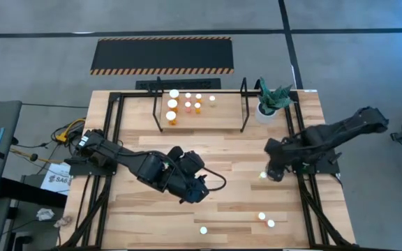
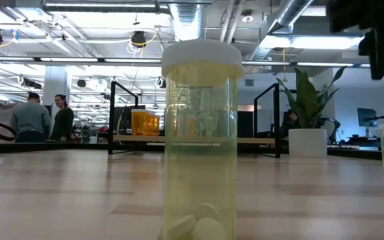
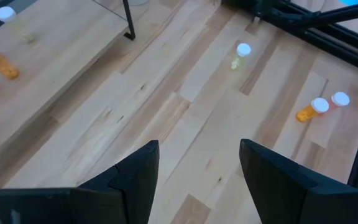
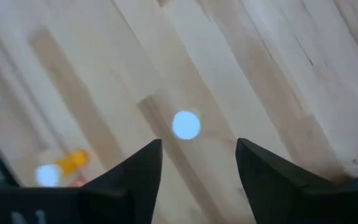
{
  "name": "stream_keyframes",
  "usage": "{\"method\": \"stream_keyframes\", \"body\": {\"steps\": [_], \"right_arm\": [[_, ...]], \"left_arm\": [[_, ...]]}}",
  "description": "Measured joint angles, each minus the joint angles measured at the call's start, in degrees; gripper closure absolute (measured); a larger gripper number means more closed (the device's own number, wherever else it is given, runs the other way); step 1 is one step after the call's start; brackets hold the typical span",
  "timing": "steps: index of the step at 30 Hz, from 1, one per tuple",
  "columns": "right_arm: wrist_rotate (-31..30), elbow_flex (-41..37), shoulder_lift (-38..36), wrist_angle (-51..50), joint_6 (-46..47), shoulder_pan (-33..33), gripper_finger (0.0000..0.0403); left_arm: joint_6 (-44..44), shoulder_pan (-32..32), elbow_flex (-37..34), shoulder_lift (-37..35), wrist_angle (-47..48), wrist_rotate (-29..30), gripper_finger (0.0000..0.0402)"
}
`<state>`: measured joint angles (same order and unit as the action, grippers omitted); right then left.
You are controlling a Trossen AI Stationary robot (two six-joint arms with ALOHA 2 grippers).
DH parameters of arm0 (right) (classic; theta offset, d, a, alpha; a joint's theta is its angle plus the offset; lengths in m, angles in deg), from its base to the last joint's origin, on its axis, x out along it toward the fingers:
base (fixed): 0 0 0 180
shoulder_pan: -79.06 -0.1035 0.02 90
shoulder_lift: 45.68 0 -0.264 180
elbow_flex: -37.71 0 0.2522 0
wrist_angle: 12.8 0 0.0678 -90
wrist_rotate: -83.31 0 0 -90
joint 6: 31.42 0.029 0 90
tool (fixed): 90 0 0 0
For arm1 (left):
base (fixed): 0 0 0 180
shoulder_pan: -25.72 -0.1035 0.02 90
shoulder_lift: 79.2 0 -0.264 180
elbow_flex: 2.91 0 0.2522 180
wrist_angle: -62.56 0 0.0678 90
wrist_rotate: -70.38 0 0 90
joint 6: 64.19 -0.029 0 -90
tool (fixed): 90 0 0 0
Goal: Pick and place medicine bottles onto shelf by color
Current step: Put the top yellow pill bottle aligned on the shelf with the other yellow pill bottle
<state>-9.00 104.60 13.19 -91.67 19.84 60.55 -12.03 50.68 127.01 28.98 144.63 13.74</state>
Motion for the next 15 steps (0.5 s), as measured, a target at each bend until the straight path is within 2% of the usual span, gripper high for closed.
{"method": "stream_keyframes", "body": {"steps": [7,15], "right_arm": [[1.1,0.9,11.3,-1.3,-5.7,3.5,0.0138],[1.1,0.9,17.1,1.2,-6.9,2.5,0.0133]], "left_arm": [[0.2,0.2,0.0,0.0,0.0,0.4,0.0192],[0.7,0.4,0.0,0.0,0.8,0.3,0.0192]]}}
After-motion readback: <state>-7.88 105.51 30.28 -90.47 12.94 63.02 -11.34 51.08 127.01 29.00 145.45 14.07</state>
